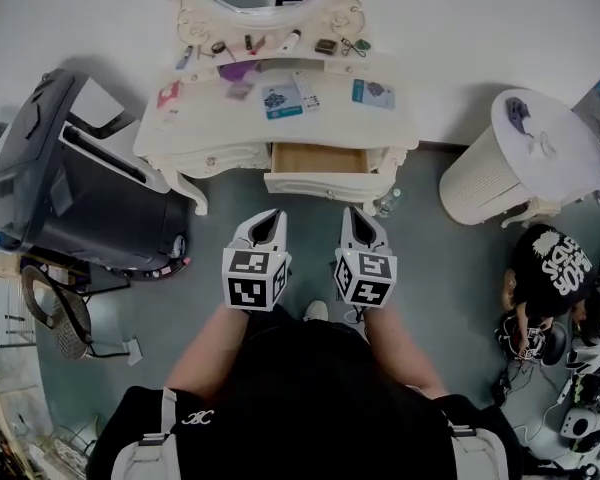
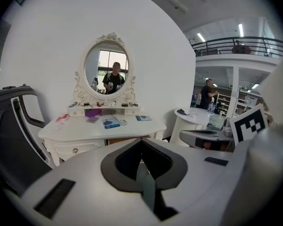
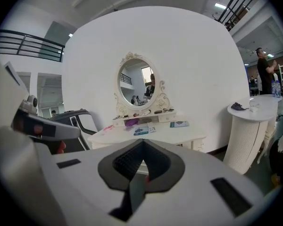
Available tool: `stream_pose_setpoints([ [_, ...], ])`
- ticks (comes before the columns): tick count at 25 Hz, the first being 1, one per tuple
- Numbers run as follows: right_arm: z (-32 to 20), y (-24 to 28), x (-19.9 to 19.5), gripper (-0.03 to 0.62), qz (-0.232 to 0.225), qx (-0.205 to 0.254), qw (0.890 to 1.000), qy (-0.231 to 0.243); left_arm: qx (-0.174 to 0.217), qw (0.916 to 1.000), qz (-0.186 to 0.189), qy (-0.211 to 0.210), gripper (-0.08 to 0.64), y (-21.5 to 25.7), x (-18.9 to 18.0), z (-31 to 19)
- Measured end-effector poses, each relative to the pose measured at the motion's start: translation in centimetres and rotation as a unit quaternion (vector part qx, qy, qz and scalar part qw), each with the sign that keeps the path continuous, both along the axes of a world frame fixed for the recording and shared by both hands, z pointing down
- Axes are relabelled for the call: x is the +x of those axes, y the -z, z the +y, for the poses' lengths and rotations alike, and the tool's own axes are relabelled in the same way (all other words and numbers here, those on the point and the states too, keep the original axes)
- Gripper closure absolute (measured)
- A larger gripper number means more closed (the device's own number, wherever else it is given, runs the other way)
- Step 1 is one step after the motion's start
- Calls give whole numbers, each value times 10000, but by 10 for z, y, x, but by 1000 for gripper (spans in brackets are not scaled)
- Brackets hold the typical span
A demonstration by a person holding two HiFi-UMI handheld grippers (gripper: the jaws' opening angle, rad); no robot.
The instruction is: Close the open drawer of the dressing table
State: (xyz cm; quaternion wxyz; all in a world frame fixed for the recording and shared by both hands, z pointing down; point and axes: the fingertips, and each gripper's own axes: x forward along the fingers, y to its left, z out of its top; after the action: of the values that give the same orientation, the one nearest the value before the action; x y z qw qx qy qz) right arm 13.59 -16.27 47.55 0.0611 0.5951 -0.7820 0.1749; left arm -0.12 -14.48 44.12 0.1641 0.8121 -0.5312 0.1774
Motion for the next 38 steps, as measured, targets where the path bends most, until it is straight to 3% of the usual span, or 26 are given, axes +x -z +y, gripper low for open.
stream_pose_setpoints([
  [9, -20, -54, -7, 583, 234, -565, 9976, 312, -137, 9998, -30, 131, 558, -18, -6, -19],
  [17, -58, -110, -20, 544, 380, -1208, 9909, 452, -78, 9999, 14, 116, 558, -17, -13, -58],
  [27, -92, -206, -22, 522, 761, -2078, 9751, 142, -338, 9991, -54, 230, 558, -32, -39, -88],
  [38, -116, -263, -28, 523, 960, -2867, 9530, -194, -591, 9979, -191, 186, 558, -52, -62, -112],
])
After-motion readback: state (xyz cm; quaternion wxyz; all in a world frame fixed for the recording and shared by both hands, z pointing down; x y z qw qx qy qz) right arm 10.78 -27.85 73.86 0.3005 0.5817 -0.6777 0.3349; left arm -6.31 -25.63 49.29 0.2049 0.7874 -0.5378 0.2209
